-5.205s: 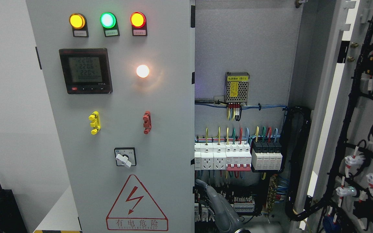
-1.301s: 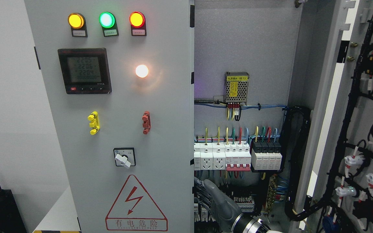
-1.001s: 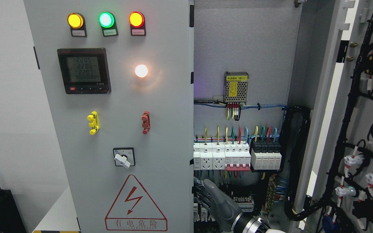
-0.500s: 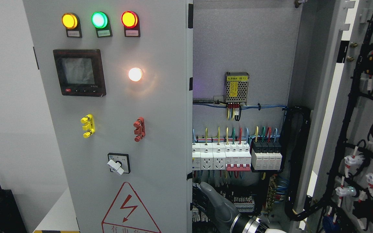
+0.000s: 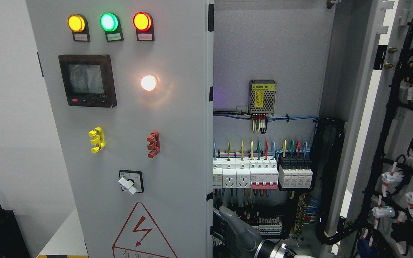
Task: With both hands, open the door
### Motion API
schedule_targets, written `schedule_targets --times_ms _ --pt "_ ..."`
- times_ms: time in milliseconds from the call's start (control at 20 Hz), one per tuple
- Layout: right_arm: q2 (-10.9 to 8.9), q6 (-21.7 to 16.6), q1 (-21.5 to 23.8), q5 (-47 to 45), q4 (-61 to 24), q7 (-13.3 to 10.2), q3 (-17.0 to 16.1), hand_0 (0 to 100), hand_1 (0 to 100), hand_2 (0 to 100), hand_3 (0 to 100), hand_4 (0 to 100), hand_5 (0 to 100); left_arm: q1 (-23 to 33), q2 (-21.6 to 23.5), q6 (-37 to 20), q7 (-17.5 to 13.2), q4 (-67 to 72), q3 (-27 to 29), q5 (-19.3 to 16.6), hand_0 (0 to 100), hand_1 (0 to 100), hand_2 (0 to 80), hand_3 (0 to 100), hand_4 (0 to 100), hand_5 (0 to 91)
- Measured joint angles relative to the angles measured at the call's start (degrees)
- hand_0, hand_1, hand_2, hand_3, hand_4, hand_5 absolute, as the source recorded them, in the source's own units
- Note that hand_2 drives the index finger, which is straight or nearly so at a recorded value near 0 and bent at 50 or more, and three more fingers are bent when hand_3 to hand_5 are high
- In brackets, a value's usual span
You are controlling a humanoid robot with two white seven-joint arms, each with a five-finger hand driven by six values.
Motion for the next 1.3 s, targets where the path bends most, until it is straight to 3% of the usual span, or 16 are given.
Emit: schedule_targets --times_ms 450,1301 --pt "0.08 0.0 0.31 -0.26 -1.1 2.84 0.12 11 0 0 0 0 0 -0.01 0.01 0.0 0.0 0.0 0.0 0.0 0 0 0.0 0 3 0.0" --pt "0.52 1.16 1.41 -0.34 -3.36 3.36 0.57 11 0 0 0 0 0 -0.01 0.0 0.0 0.0 0.0 0.0 0.0 0 0 0.0 0 3 0.0"
